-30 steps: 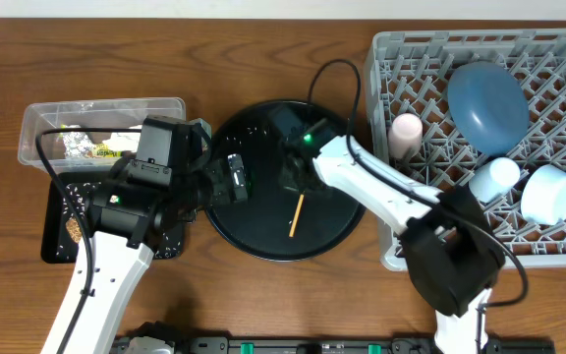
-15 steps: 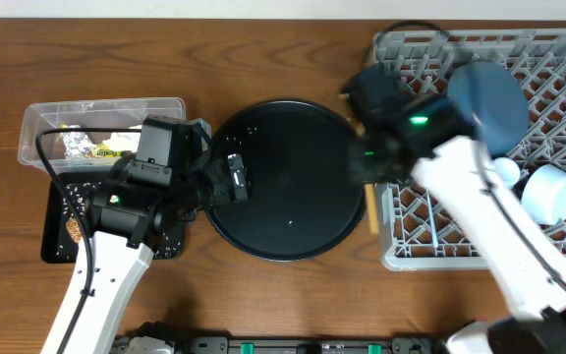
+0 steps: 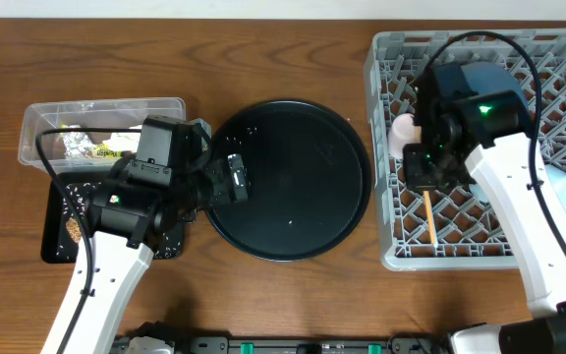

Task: Sort waste into correct bins and load items into the dishwasher rack
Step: 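Lift the chopstick and carry it right over the rack, then lower the chopstick upright into the rack's front slots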

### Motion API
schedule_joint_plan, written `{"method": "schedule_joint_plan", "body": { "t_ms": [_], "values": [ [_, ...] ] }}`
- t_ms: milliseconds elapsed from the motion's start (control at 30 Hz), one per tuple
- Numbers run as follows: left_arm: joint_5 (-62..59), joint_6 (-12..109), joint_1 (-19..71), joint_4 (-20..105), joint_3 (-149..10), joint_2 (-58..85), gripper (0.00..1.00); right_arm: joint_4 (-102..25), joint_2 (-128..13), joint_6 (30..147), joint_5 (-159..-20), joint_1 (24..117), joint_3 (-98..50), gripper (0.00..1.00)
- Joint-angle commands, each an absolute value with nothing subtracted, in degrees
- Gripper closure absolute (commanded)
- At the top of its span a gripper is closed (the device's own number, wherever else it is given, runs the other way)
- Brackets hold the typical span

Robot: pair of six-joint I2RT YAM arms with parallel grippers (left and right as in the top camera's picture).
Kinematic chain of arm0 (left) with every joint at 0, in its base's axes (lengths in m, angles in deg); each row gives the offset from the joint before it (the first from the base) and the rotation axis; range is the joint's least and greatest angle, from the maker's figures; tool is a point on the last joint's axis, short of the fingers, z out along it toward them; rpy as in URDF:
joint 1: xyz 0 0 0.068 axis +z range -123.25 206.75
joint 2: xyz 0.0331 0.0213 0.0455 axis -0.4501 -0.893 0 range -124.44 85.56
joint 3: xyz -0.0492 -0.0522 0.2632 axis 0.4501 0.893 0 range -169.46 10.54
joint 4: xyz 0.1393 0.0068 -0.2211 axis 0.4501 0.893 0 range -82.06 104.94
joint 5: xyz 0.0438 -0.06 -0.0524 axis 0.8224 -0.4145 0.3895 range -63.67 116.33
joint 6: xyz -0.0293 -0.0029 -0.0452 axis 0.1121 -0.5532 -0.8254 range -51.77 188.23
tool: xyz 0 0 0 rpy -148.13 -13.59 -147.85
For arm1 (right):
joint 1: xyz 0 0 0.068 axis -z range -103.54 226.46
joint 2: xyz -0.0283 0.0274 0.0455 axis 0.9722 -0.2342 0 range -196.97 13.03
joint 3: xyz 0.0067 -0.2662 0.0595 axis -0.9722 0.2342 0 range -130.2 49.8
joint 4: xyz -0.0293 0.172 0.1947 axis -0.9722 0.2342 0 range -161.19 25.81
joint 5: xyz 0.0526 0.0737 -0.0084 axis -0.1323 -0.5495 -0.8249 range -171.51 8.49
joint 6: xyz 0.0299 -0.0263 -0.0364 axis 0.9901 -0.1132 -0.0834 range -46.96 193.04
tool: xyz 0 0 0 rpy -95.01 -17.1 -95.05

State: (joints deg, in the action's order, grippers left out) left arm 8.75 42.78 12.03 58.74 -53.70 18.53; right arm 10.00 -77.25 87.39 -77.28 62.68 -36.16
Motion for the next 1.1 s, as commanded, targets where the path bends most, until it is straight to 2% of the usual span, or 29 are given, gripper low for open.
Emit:
{"method": "schedule_joint_plan", "body": {
  "t_ms": [0,333,567,833,900,933,1067],
  "values": [
    [9.47,43.35,12.27,58.90,-53.64,18.44,0.02,8.60,-77.21,86.08,-76.48,65.85,-33.01,0.99],
    [9.47,43.35,12.27,58.90,-53.64,18.44,0.02,-3.42,-77.25,78.93,-76.34,69.06,-22.36,0.99],
    [9.47,43.35,12.27,58.90,-53.64,18.44,0.02,-11.46,-77.30,79.21,-74.66,69.34,-16.79,0.99],
    [9.47,43.35,12.27,58.90,-53.64,18.44,0.02,-13.39,-77.30,81.14,-70.90,69.43,-15.00,0.99],
    [9.47,43.35,12.27,58.90,-53.64,18.44,0.02,-13.45,-77.30,81.14,-70.90,69.43,-15.00,0.93],
    [9.47,43.35,12.27,58.90,-53.64,18.44,0.02,-13.63,-77.30,81.14,-70.90,69.43,-15.00,0.82],
    [9.47,43.37,12.27,58.90,-53.64,18.44,0.02,-15.05,-77.30,81.14,-71.01,69.43,-15.02,0.60]
  ]
}}
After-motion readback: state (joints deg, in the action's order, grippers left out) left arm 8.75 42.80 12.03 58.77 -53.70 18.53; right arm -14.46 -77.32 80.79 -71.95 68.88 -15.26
